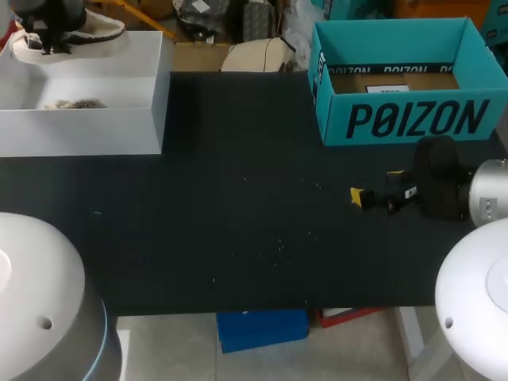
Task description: Take the shoe out of the shoebox, open the shoe tongue, remove and reinsert the insole, then place the shoe into the shoebox
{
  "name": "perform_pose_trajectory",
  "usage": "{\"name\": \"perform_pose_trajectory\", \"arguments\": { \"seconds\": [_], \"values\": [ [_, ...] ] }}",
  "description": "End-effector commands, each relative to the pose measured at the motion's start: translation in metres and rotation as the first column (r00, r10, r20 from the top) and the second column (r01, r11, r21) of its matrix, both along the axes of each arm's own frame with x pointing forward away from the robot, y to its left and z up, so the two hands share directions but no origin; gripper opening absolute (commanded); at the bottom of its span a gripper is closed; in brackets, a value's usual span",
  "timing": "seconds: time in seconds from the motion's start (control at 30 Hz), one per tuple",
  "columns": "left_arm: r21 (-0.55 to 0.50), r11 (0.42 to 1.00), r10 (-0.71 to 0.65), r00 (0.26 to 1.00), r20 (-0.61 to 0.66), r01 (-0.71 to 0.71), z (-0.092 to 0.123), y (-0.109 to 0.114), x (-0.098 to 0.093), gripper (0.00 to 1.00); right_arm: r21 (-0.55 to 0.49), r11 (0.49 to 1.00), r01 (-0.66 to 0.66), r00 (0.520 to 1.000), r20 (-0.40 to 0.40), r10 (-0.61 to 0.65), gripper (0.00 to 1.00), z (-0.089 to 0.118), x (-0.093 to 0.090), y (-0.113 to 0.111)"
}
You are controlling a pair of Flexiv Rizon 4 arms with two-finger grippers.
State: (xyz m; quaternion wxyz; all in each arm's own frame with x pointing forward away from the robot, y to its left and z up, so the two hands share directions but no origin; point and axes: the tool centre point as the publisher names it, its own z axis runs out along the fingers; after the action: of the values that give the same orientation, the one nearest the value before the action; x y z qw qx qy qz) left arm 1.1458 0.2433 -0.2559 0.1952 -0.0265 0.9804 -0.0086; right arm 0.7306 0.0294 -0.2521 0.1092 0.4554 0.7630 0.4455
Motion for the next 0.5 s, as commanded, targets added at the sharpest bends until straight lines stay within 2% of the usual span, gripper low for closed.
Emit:
{"name": "perform_pose_trajectory", "arguments": {
  "seconds": [0.03, 0.23, 0.5],
  "values": [
    [0.0, 1.0, -0.004, 1.0, -0.019, 0.004, -0.016, 0.001, 0.015, 0.0, 0.002, 1.0, 0.003, 1.0, 0.003, -0.003, 1.0, -0.002, -0.001, 0.001],
    [0.019, 1.0, 0.0, 0.999, -0.042, 0.001, -0.039, 0.003, 0.018, 0.0, 0.002, 1.0, 0.003, 1.0, 0.003, -0.003, 1.0, -0.002, -0.001, 0.001],
    [0.043, 0.999, 0.014, 0.998, -0.053, -0.012, -0.059, 0.005, 0.023, 0.0, 0.002, 1.0, 0.003, 1.0, 0.003, -0.003, 1.0, -0.002, -0.001, 0.001]
  ]
}}
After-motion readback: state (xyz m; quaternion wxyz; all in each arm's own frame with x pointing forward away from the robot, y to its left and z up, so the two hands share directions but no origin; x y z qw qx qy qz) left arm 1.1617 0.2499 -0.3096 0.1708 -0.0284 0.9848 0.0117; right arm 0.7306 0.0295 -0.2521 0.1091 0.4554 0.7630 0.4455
